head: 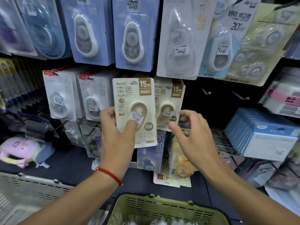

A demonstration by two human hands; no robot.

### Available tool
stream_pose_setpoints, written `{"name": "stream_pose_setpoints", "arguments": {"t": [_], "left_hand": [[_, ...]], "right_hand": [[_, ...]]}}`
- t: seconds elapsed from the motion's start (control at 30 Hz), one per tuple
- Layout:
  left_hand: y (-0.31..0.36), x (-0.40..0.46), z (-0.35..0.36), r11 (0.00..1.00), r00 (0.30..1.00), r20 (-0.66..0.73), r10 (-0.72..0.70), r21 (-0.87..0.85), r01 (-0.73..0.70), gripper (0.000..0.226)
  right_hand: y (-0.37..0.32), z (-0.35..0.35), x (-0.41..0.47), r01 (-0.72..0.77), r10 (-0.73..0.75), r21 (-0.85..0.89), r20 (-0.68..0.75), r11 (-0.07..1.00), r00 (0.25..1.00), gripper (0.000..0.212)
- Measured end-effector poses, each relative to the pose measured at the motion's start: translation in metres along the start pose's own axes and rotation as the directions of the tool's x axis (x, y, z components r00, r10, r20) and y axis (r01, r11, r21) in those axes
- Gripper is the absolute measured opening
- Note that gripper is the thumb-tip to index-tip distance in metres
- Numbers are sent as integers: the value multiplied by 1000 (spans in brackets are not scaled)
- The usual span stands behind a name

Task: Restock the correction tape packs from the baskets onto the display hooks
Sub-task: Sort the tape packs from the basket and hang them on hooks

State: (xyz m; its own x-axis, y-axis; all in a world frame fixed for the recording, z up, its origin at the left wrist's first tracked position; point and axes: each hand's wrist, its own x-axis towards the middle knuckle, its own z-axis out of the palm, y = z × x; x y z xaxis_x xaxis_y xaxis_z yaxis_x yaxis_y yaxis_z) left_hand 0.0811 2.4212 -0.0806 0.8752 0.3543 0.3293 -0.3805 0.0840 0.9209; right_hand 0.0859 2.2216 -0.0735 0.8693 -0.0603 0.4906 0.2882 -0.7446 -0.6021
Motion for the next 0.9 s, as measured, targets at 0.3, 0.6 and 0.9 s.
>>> {"name": "stream_pose_setpoints", "arguments": {"t": [0.3, 0.6, 0.9], "left_hand": [[-7, -10, 12, 999, 938, 343, -46, 31, 38, 55], [-9, -6, 15, 997, 937, 347, -32, 72, 7, 64], [-16, 4, 9, 757, 907, 382, 174, 537, -372, 52]], "right_hand": [[-11, 10, -6, -80, 9, 508, 142, 858, 990, 26], [-15, 6, -5, -136, 132, 530, 47, 837, 990, 29], [11, 13, -2, 98, -102, -59, -68, 993, 992, 75]]}}
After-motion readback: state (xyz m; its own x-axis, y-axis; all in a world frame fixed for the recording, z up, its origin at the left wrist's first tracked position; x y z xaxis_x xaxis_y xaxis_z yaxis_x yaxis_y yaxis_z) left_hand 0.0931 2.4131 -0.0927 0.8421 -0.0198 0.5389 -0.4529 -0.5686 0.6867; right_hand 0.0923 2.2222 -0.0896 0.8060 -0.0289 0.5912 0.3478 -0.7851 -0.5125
